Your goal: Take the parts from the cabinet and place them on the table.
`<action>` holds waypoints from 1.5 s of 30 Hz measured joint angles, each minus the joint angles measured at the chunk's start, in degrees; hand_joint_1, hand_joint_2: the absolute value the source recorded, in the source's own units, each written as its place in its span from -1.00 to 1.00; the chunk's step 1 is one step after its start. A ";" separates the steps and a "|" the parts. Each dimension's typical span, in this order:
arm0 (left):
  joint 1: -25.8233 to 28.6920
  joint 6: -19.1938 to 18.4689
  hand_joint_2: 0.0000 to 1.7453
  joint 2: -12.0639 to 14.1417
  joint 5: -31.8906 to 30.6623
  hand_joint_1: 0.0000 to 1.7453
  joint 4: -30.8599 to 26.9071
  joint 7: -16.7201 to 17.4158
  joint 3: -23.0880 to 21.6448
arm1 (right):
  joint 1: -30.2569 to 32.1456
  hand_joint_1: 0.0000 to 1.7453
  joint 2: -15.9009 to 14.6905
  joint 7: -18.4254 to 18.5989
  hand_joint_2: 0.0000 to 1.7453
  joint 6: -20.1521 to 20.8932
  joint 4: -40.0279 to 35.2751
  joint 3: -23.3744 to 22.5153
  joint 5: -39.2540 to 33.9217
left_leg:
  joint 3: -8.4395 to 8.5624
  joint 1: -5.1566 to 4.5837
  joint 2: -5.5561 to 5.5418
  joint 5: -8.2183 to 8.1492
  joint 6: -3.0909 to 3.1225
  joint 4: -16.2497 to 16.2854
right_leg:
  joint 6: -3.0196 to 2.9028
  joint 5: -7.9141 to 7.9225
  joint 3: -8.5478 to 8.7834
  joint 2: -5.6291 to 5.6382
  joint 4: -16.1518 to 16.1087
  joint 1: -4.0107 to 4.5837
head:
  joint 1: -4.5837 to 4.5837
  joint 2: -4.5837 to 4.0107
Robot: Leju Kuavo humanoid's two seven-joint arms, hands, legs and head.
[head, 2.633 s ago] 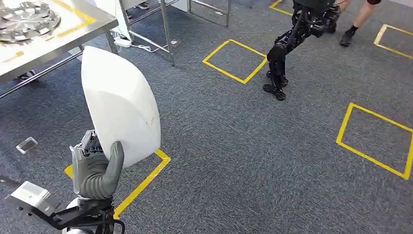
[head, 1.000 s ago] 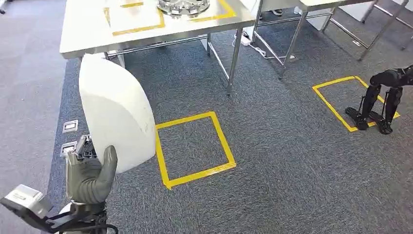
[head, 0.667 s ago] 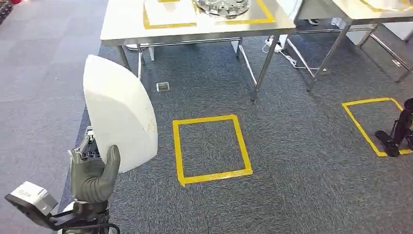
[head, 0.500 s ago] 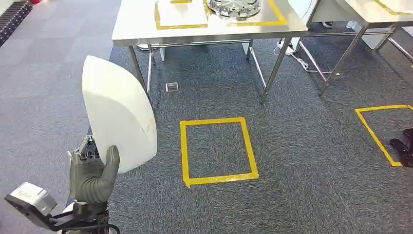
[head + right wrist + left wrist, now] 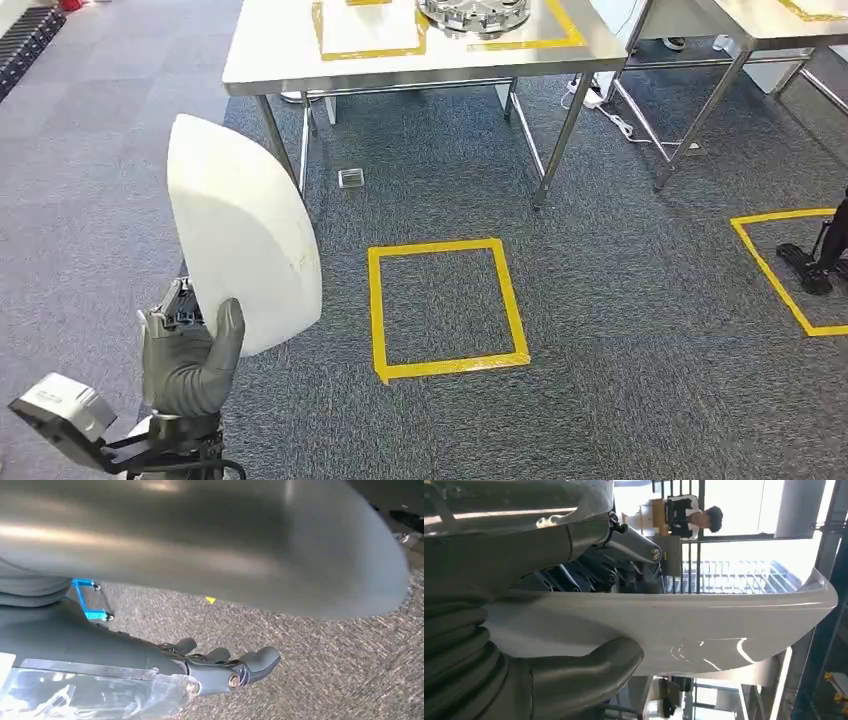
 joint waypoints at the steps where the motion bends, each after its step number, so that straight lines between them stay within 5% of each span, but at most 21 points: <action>1: -0.01 -0.11 1.00 0.00 0.07 1.00 0.00 0.04 0.00 | 0.00 -1.00 0.00 0.00 -1.00 0.13 0.00 0.00 -0.06 | 0.00 -0.01 0.00 0.00 0.00 0.00 | 0.00 0.00 0.02 0.00 -0.01 -0.01 | 0.00 0.00; 8: -0.04 -0.37 1.00 0.00 0.17 1.00 0.00 0.26 0.09 | 0.00 -1.00 0.00 0.00 -1.00 0.44 0.00 0.00 -0.33 | 0.00 -0.02 0.00 -0.01 0.01 0.01 | 0.03 0.01 0.15 -0.01 -0.15 -0.02 | 0.00 0.00; 16: -0.11 -0.63 1.00 0.02 0.26 1.00 0.00 0.37 0.20 | 0.01 -1.00 0.26 0.00 -1.00 0.79 -0.02 0.00 -0.33 | 0.02 -0.50 -0.01 -0.23 0.84 0.35 | 0.91 0.15 0.41 0.14 -0.68 -0.49 | -0.04 0.00; 18: -0.13 -0.66 1.00 0.00 0.26 1.00 -0.18 0.42 0.26 | -0.02 -1.00 0.20 0.00 -1.00 0.79 -0.02 0.00 -0.33 | 0.75 0.28 0.34 0.41 1.33 -1.05 | 1.31 -0.31 0.46 -0.29 -0.24 -0.35 | -0.02 0.00; 19: -0.16 -0.66 1.00 0.00 0.26 1.00 -0.24 0.42 0.33 | -0.08 -1.00 0.20 0.00 -1.00 0.79 -0.02 -0.02 -0.33 | 0.95 0.38 0.39 0.42 1.46 -1.28 | 1.54 -1.54 -0.48 -0.83 1.65 -0.26 | 0.17 0.00; 21: -0.13 -0.72 1.00 0.00 0.26 1.00 -0.24 0.44 0.37 | -0.17 -1.00 0.26 0.00 -1.00 0.79 -0.04 -0.02 -0.33 | 1.05 0.45 0.66 0.30 1.58 -1.27 | 1.88 -5.77 -5.07 -1.23 10.44 -0.61 | 0.33 0.00; 23: -0.11 -0.74 1.00 0.00 0.28 1.00 -0.24 0.48 0.37 | -0.05 -1.00 0.24 0.00 -1.00 0.81 -0.04 0.00 -0.33 | 1.16 0.50 0.70 0.07 1.38 -1.22 | 2.24 -6.96 -8.86 -1.39 16.83 -0.85 | 0.35 0.00; 25: -0.05 -0.81 1.00 0.00 0.33 1.00 -0.24 0.59 0.37 | -0.04 -1.00 0.22 0.02 -1.00 0.81 -0.02 0.00 -0.33 | 1.70 0.69 0.66 -0.39 0.98 -1.16 | 2.42 -2.68 -7.39 -1.38 12.59 -1.01 | 0.37 0.00; 27: -0.07 -0.81 1.00 0.00 0.33 1.00 -0.24 0.61 0.39 | -0.10 -1.00 0.24 0.00 -1.00 0.81 -0.04 0.00 -0.33 | 2.61 0.94 0.61 -1.21 0.29 -0.94 | 2.59 3.14 -2.54 -1.24 1.94 -1.21 | 0.39 0.00; 28: -0.10 -0.81 1.00 0.00 0.33 1.00 -0.26 0.61 0.44 | -0.16 -1.00 0.33 0.00 -1.00 0.85 -0.04 0.00 -0.33 | 2.50 0.67 0.60 -1.57 -0.17 -0.81 | 2.45 1.71 -1.49 -0.56 0.72 -1.03 | 0.44 0.00; 29: -0.15 -0.83 1.00 0.02 0.37 1.00 -0.31 0.68 0.48 | -0.23 -1.00 0.33 0.00 -1.00 0.85 -0.04 0.00 -0.33 | 2.29 0.64 0.51 -1.75 -0.53 -0.44 | 1.45 1.62 -1.45 -0.40 -0.03 -1.00 | 0.39 0.02; 32: -0.17 -0.87 1.00 0.02 0.39 1.00 -0.35 0.68 0.50 | 0.13 -1.00 0.31 0.02 -1.00 0.96 -0.07 0.00 -0.33 | 2.54 0.85 0.30 -1.81 -1.37 -0.87 | 0.29 1.30 -1.54 -0.70 0.23 -0.77 | 0.20 0.00; 34: -0.26 -0.87 1.00 0.13 0.39 1.00 -0.37 0.68 0.63 | 0.01 -1.00 0.24 0.02 -1.00 0.83 -0.07 -0.02 -0.33 | 1.96 0.77 2.49 -3.19 -2.03 1.01 | -0.53 1.22 -0.89 -1.14 -0.21 -1.05 | -0.11 0.00; 37: -0.27 -0.87 1.00 0.13 0.42 1.00 -0.37 0.70 0.68 | 0.09 -1.00 0.31 0.02 -1.00 0.83 -0.07 -0.02 -0.33 | -5.05 0.78 3.62 -8.78 -2.28 14.46 | -1.14 0.62 -0.27 -1.99 -0.19 -0.88 | -0.55 0.00; 38: -0.22 -0.87 1.00 0.13 0.44 1.00 -0.35 0.70 0.68 | 0.20 -1.00 0.28 0.02 -1.00 0.83 -0.07 -0.02 -0.33 | -6.86 0.78 3.62 -9.07 -2.26 17.30 | -1.15 0.43 -0.09 -2.24 -0.18 -0.83 | -0.57 0.00; 40: -0.18 -0.87 1.00 0.17 0.46 1.00 -0.35 0.76 0.70 | 0.32 -1.00 0.31 0.02 -1.00 0.90 -0.07 -0.02 -0.33 | -6.71 0.77 3.63 -5.73 -1.98 15.20 | -1.03 -0.01 0.54 -2.42 -0.17 -0.70 | -0.57 0.00; 42: -0.19 -0.85 1.00 0.31 0.46 1.00 -0.35 0.76 0.74 | 0.23 -1.00 0.35 0.02 -1.00 0.96 -0.07 -0.02 -0.33 | -2.24 0.65 3.76 0.96 -1.28 4.71 | -0.69 -0.70 1.69 -2.50 -0.16 -0.66 | -0.63 0.00; 43: -0.19 -0.85 1.00 0.35 0.44 1.00 -0.33 0.77 0.74 | 0.27 -1.00 0.39 0.02 -1.00 0.98 -0.07 -0.02 -0.33 | -0.82 0.42 4.36 0.92 -0.92 2.22 | -0.43 -0.98 1.84 -2.56 -0.25 -0.64 | -0.59 0.00; 45: -0.29 -0.87 1.00 0.35 0.46 1.00 -0.39 0.77 0.72 | 0.12 -1.00 0.39 0.02 -1.00 0.98 -0.07 -0.02 -0.33 | -0.59 0.10 4.40 0.06 -0.45 0.76 | 0.29 -1.07 1.46 -2.61 0.02 -0.34 | -0.59 0.00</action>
